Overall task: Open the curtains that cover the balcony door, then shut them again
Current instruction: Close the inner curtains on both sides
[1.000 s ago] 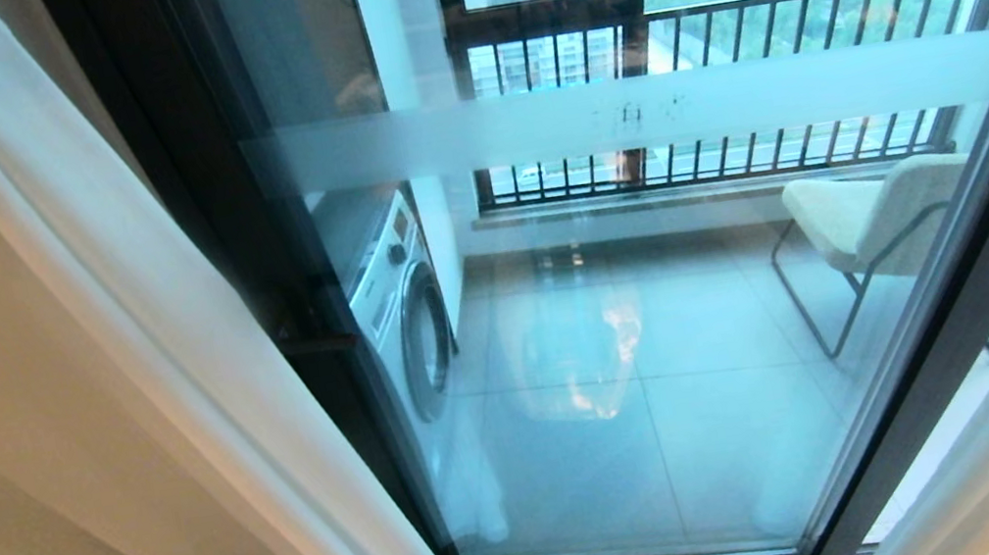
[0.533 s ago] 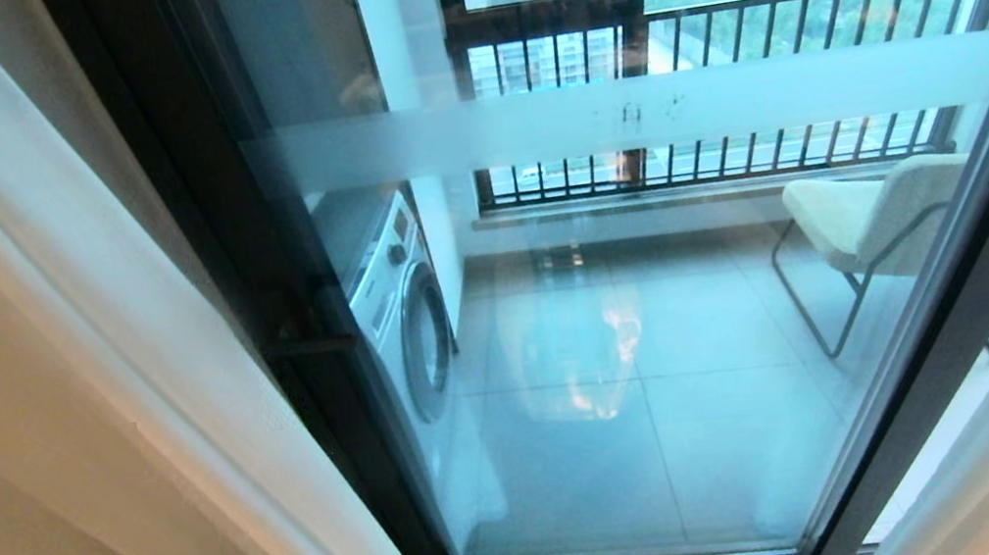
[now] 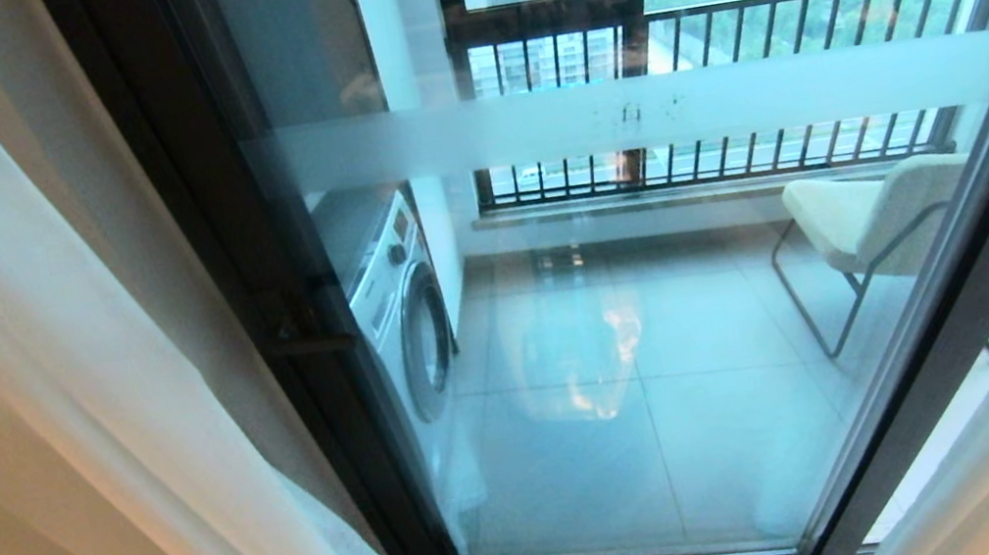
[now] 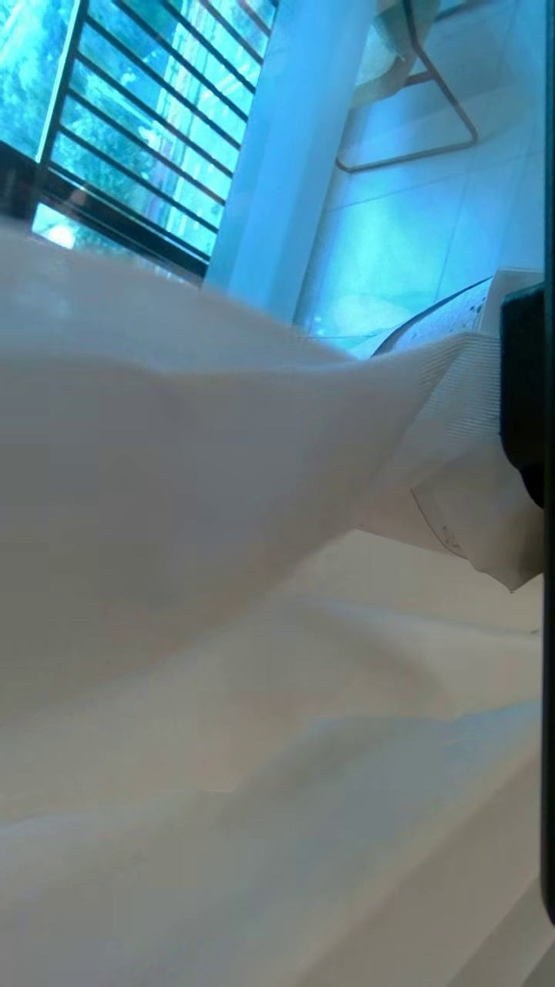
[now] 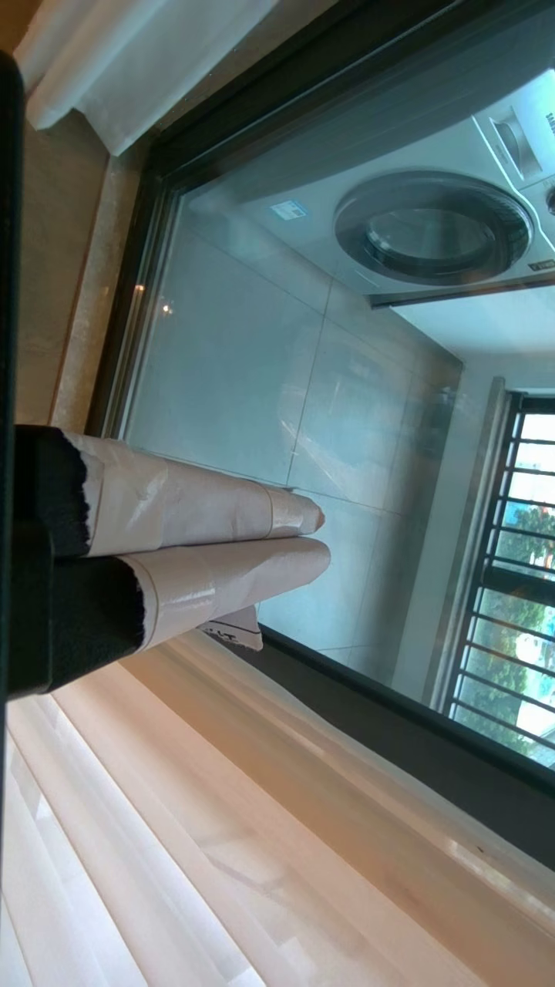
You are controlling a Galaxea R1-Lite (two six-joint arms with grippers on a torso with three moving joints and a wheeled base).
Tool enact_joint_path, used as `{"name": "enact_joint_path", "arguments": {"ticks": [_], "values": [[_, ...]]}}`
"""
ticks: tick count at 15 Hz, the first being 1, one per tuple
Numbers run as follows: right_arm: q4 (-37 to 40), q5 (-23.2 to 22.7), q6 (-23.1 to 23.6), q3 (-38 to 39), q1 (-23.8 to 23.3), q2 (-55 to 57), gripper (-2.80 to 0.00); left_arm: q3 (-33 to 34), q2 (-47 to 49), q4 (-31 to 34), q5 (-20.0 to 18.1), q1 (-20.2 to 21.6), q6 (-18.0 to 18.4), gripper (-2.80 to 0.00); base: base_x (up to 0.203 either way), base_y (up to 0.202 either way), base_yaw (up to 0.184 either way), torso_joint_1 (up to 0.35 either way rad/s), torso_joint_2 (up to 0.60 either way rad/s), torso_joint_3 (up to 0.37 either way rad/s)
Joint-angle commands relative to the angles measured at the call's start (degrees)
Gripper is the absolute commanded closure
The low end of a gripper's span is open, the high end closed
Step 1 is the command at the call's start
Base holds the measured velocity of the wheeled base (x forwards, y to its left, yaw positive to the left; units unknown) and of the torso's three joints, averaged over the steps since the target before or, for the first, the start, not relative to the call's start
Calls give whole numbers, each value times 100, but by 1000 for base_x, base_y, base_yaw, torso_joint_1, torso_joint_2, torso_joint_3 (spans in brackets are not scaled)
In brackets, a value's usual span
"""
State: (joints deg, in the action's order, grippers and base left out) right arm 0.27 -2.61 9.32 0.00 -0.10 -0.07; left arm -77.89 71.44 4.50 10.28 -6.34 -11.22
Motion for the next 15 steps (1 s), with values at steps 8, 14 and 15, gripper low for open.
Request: {"name": "enact_joint_path", "arguments": {"ticks": [8,14,15], "values": [[0,-3,9,0,1,7,0,1,-51,-19,18,1,-12,0,0,0,0,0,0,0],[0,-3,9,0,1,7,0,-25,21,-39,18,1,5,0,0,0,0,0,0,0],[0,-3,9,0,1,7,0,-25,39,-49,18,1,5,0,0,0,0,0,0,0]]}}
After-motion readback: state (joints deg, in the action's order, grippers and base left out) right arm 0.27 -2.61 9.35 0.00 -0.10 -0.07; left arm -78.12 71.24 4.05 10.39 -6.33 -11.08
